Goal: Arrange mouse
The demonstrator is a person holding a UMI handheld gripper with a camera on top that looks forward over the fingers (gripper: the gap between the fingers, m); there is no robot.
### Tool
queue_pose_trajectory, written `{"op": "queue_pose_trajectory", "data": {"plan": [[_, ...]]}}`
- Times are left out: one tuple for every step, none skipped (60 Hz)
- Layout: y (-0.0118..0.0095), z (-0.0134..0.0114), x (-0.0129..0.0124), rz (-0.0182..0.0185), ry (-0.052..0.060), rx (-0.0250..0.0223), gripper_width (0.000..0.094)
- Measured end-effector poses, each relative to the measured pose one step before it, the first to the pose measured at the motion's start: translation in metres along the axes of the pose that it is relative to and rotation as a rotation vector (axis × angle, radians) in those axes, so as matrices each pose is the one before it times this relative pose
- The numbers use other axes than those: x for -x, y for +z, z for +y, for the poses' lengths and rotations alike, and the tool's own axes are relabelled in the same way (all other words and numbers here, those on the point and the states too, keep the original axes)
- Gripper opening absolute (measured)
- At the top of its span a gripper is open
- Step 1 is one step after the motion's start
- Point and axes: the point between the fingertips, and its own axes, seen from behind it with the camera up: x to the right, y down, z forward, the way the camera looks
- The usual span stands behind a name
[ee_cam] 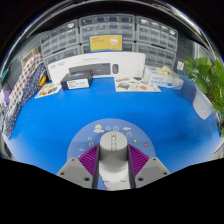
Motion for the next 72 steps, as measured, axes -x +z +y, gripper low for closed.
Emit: {"op": "queue_pose_trajectory", "data": {"plan": [[0.00014,-0.00026,0.00007,-0.00069,-0.0002,-0.00327,0.0452],[0.00056,-0.00025,-0.00094,-0.00056,-0.0009,-0.00179,0.0462],[-0.00016,-0.00024,-0.00017,0.00025,-0.0008,-0.00465,0.0469],[0.0,0.00028,-0.00028,0.00064,-0.001,-0.00143,0.0478],[0.0,-0.00037,-0.00008,0.00003,0.0019,-0.0014,0.0478],[-0.00001,-0.00014,0.00022,-0.00009,0.0022,-0.00015,0.0483],[0.00002,0.00011,0.0003,0.00017,0.005,0.00169,0.0494],[0.00005,-0.00009,0.0002,0.00003,0.0059,0.00156,0.05],[-0.00011,0.00014,0.00031,-0.00035,0.0053,0.00323,0.0509],[-0.00009,-0.00041,0.00099,-0.00106,0.0032,0.0024,0.0535],[-0.00001,-0.0001,0.00171,-0.00424,0.0017,0.00376,0.0579],[-0.00021,-0.0001,0.00224,-0.00654,0.0,0.00474,0.0631],[0.00048,0.0004,0.00256,-0.00664,-0.0014,0.00451,0.0675],[-0.00072,-0.00005,0.00247,-0.00512,-0.0018,0.00541,0.0716],[-0.00019,0.00041,0.00185,-0.00291,-0.0032,0.00656,0.0741],[-0.00015,0.00061,0.0011,-0.00024,-0.0041,0.00932,0.0763],[-0.00047,0.00104,0.00102,0.00114,-0.0045,0.00905,0.0774],[-0.00067,0.0008,0.00103,0.00271,-0.0061,0.00777,0.0787],[-0.00121,0.00007,0.00143,0.00152,-0.0068,0.00613,0.0792],[-0.0017,-0.00082,0.00076,0.00323,-0.0072,0.00256,0.0815],[-0.00223,-0.00128,0.00047,0.00343,-0.0054,0.00061,0.0823],[-0.00277,-0.00167,0.00122,0.00147,-0.0044,-0.00131,0.0829],[-0.00328,-0.0016,0.00169,-0.00044,-0.0035,-0.00165,0.0833],[-0.00353,-0.002,0.00212,-0.00241,-0.0034,-0.00301,0.0834],[-0.00462,-0.00208,0.00196,-0.0042,-0.0018,-0.00415,0.0837],[-0.00425,-0.00274,0.00276,-0.00425,-0.0016,-0.0056,0.0837],[-0.00458,-0.00258,0.00286,-0.00467,-0.0016,-0.00602,0.0834],[-0.00456,-0.00313,0.00304,-0.0042,-0.0005,-0.00625,0.0833],[-0.00528,-0.00328,0.0028,-0.00282,0.0,-0.00747,0.0831],[-0.00547,-0.00348,0.00246,-0.00145,-0.0003,-0.00926,0.0835],[-0.00568,-0.00376,0.00191,-0.00011,-0.001,-0.00986,0.0835],[-0.0058,-0.00344,0.00189,0.00079,-0.0013,-0.00943,0.0833],[-0.00598,-0.00327,0.002,0.00067,-0.0017,-0.00798,0.0833],[-0.00615,-0.00305,0.00186,0.00147,-0.0018,-0.00742,0.0833],[-0.00619,-0.00334,0.00137,0.00263,-0.0028,-0.00868,0.0834],[-0.00613,-0.00416,0.00216,0.00514,-0.0028,-0.0089,0.0836],[-0.00594,-0.00319,0.00065,0.00523,-0.0046,-0.01072,0.0836],[-0.00587,-0.00343,0.00082,0.00704,-0.0046,-0.00999,0.0834],[-0.0058,-0.00302,0.00077,0.00691,-0.0031,-0.00991,0.0836],[-0.00562,-0.00286,0.00064,0.0066,-0.0024,-0.01025,0.0836],[-0.00559,-0.00312,0.00103,0.00561,-0.0018,-0.0108,0.0837],[-0.00537,-0.00301,0.0013,0.00387,-0.0008,-0.01075,0.0838],[-0.00536,-0.00265,0.00157,0.00313,0.0012,-0.01095,0.084],[-0.00511,-0.00288,0.00158,0.00274,0.0017,-0.01095,0.0838],[-0.00491,-0.00227,0.00165,0.00241,0.0031,-0.01031,0.0837],[-0.0051,-0.00196,0.00172,0.00165,0.0041,-0.00827,0.0837],[-0.00492,-0.00127,0.00289,0.00128,0.0059,-0.00667,0.0839],[-0.00455,-0.00121,0.00138,-0.00213,0.0039,-0.0071,0.0836],[-0.00451,-0.00118,0.00238,-0.0024,0.0042,-0.00741,0.084],[-0.00438,-0.00087,0.00251,-0.00275,0.0035,-0.00744,0.0839],[-0.00388,-0.00056,0.00254,-0.00322,0.0037,-0.00616,0.0838],[-0.00391,-0.00027,0.00258,-0.003,0.0035,-0.00509,0.0836],[-0.00382,0.0003,0.00277,-0.00138,0.0039,-0.00431,0.0837],[-0.00308,0.00043,0.00214,-0.00129,0.0044,-0.00386,0.0837],[-0.00284,0.00049,0.00159,-0.00036,0.0049,-0.00316,0.0838],[-0.00278,0.00093,0.00129,0.00051,0.005,-0.00269,0.084],[-0.00256,0.00106,0.00126,0.00045,0.005,-0.00241,0.0844],[-0.00242,0.00167,0.00167,0.00228,0.0036,-0.00188,0.0846],[-0.00236,0.00126,0.00112,0.00178,0.0004,0.00182,0.0847],[-0.00229,0.00214,0.00061,0.0026,-0.0016,0.00181,0.0846],[-0.00205,0.00237,0.00021,0.00338,-0.0019,0.00246,0.0844],[-0.00197,0.00232,0.00053,0.00201,-0.0017,0.00191,0.0847],[-0.00225,0.0022,0.00114,0.00072,-0.0018,0.00107,0.0846],[-0.00204,0.00229,0.00122,-0.00003,-0.0025,0.00097,0.0846],[-0.00177,0.00234,0.00096,-0.00005,-0.0031,0.00194,0.0844],[-0.00177,0.00309,0.00096,0.00001,-0.0032,0.00155,0.0846],[-0.00182,0.00282,0.00105,0.00037,-0.0024,0.00212,0.0846],[-0.00215,0.00226,0.00181,0.00227,-0.0011,0.00233,0.0845],[-0.00128,0.00232,0.00139,0.00074,-0.0006,0.00112,0.0846],[-0.00141,0.00223,0.00114,-0.00009,-0.0006,0.00134,0.0842],[-0.00106,0.00202,0.00086,-0.00064,-0.0011,0.00134,0.0843],[-0.00112,0.00201,0.00074,-0.00063,-0.0009,0.00101,0.0843]]}}
